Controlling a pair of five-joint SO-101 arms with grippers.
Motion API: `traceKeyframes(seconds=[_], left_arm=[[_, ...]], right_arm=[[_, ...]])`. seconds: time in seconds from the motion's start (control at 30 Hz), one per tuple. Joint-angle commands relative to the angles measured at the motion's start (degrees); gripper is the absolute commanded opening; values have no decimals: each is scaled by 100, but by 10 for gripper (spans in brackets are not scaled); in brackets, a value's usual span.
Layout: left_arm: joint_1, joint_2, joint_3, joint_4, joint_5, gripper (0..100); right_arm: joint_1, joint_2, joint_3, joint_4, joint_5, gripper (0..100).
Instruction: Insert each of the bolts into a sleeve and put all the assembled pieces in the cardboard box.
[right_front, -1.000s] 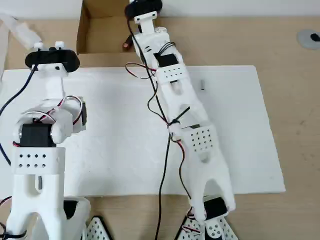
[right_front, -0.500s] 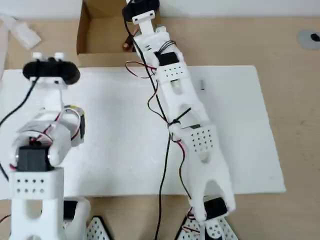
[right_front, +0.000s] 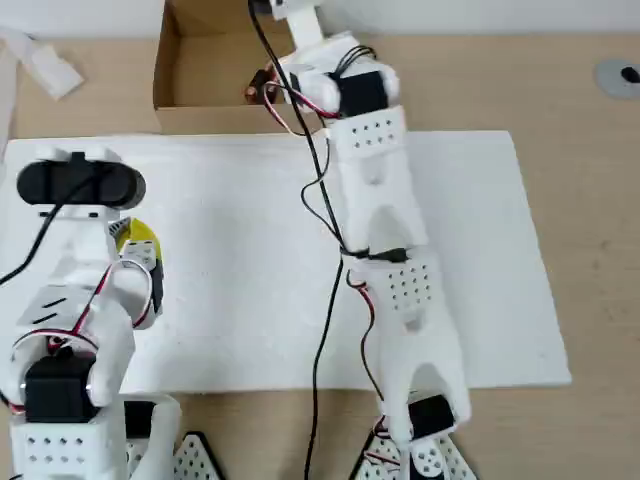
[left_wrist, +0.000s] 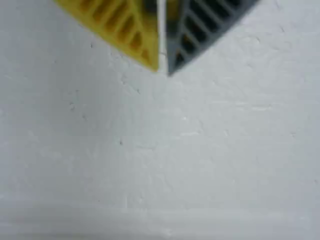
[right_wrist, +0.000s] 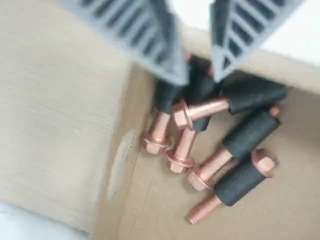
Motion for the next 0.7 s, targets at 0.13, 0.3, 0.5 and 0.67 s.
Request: traceKeyframes(seconds=[0.13, 0.3, 0.5, 0.67], left_arm=[[-88, -382, 624, -527, -62, 6], [-35, -602, 1134, -554, -62, 7], [-448, -927, 1582, -1116, -70, 7], [-501, -1279, 1916, -1125, -70, 7]], right_arm=[[251, -1288, -699, 2040, 9, 9], [593, -2378, -391, 2057, -141, 9], [593, -4875, 2677, 2048, -492, 9], [532, -7160, 6062, 2031, -448, 10]])
